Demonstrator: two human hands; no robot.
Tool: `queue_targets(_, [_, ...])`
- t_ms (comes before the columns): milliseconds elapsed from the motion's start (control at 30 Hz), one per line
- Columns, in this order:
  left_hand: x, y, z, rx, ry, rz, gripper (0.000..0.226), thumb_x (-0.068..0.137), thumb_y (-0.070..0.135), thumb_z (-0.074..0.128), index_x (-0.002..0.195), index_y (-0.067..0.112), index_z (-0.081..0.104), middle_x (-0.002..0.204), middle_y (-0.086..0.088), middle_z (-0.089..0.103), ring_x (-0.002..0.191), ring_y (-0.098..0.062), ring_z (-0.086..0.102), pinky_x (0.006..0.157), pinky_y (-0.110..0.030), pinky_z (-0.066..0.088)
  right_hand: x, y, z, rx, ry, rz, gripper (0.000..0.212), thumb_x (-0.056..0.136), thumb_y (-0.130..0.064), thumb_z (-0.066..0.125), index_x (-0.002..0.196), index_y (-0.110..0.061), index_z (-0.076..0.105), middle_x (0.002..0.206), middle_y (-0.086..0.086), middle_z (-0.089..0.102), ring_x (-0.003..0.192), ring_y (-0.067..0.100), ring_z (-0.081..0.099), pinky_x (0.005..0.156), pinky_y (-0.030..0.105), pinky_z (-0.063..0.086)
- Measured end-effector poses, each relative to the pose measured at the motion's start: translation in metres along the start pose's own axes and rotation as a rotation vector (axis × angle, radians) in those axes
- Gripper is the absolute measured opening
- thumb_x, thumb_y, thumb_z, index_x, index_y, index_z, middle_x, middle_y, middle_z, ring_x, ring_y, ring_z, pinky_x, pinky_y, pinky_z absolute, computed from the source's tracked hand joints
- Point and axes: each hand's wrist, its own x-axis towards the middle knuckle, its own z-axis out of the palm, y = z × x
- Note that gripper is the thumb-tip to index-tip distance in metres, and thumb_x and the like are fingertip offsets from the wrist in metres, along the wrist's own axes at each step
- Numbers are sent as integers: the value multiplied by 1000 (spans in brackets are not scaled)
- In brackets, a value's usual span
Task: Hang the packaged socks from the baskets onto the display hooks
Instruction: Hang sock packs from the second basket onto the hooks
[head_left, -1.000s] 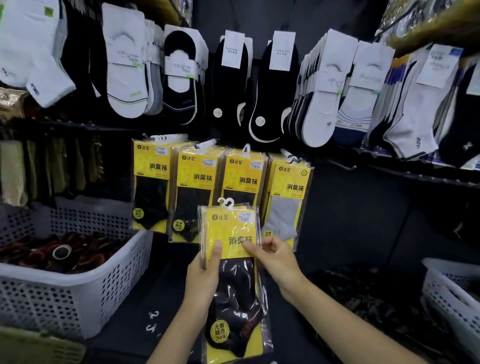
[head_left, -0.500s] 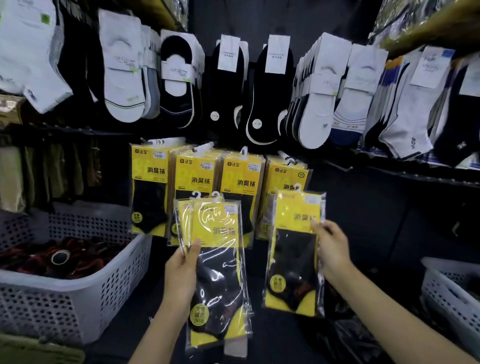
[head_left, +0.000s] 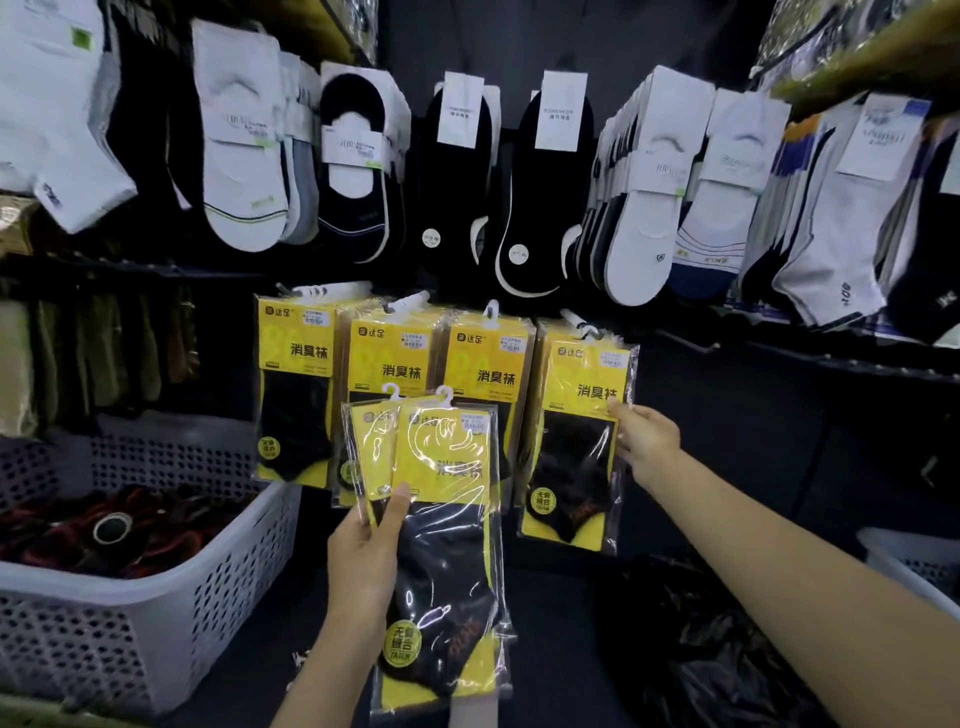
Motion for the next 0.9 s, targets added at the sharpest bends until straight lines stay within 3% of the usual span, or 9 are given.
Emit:
queue_targets(167, [-5, 2, 4, -12, -6, -28, 16, 80, 36, 71, 87, 23, 69, 85, 7, 72, 86, -7, 64, 66, -19, 42, -17, 16, -1, -12, 179, 7, 38, 85, -20, 70, 118, -7, 56, 123, 12, 58, 111, 26, 55, 88, 29, 42])
queue_targets(333, [-15, -1, 11, -26, -37, -36, 16, 75, 32, 76, 89, 26, 69, 81, 13, 73, 80, 2, 64, 63, -16, 41, -85, 46, -3, -25, -312, 22, 35, 86, -44, 61, 107, -17, 57, 110, 3, 63, 99, 16, 62, 76, 26, 52])
queue_targets(467, [-22, -5, 15, -29, -82, -40, 19, 75, 25, 77, 93, 23, 70, 85, 9, 75, 82, -9, 70, 71, -26, 52, -119, 68, -4, -74, -478, 30, 41, 80, -38, 71, 110, -13, 60, 98, 5, 72, 84, 16, 67, 74, 30, 55])
queue_targets(567, [-27, -6, 18, -18, -109, -41, 23, 73, 28, 78, 93, 22, 70, 83, 8, 75, 80, -11, 71, 71, -29, 54, -128, 73, -8, -73, -457, 22, 27, 81, -27, 74, 99, -9, 64, 91, 5, 74, 82, 15, 69, 78, 31, 54])
queue_targets(667, [-30, -5, 18, -42, -104, -66, 25, 80, 36, 69, 86, 14, 61, 74, 11, 71, 71, -2, 66, 64, -19, 46, -124, 68, -15, -40, -406, 1, 22, 81, -24, 73, 92, -9, 63, 81, -1, 72, 73, 12, 66, 74, 29, 50])
queue_targets(700, [-28, -7, 16, -46, -92, -71, 28, 84, 39, 65, 99, 15, 59, 72, 15, 66, 68, 2, 60, 62, -16, 41, -120, 65, -18, -39, -350, -9, 22, 81, -24, 73, 92, -9, 62, 83, 0, 69, 75, 14, 63, 76, 32, 49])
queue_targets(733, [-27, -6, 14, -47, -76, -76, 8, 87, 40, 61, 84, 36, 55, 73, 17, 64, 67, 3, 58, 61, -16, 39, -115, 60, -22, -24, -282, -19, 19, 83, -23, 72, 93, -10, 61, 88, 4, 67, 80, 17, 61, 81, 38, 49])
queue_targets(767, [-25, -5, 12, -51, -75, -62, 20, 89, 41, 58, 83, 22, 58, 74, 15, 67, 69, 3, 61, 60, -16, 40, -108, 54, -26, -2, -210, -37, 14, 85, -19, 70, 90, -11, 61, 95, 9, 67, 87, 23, 62, 88, 45, 50])
queue_targets(900, [-17, -4, 3, -28, -58, -17, 15, 91, 39, 55, 92, 26, 63, 78, 10, 72, 76, -3, 67, 60, -18, 48, -75, 20, -43, -2, 9, -143, 4, 90, -14, 63, 88, -16, 61, 106, 15, 69, 99, 30, 64, 97, 49, 49])
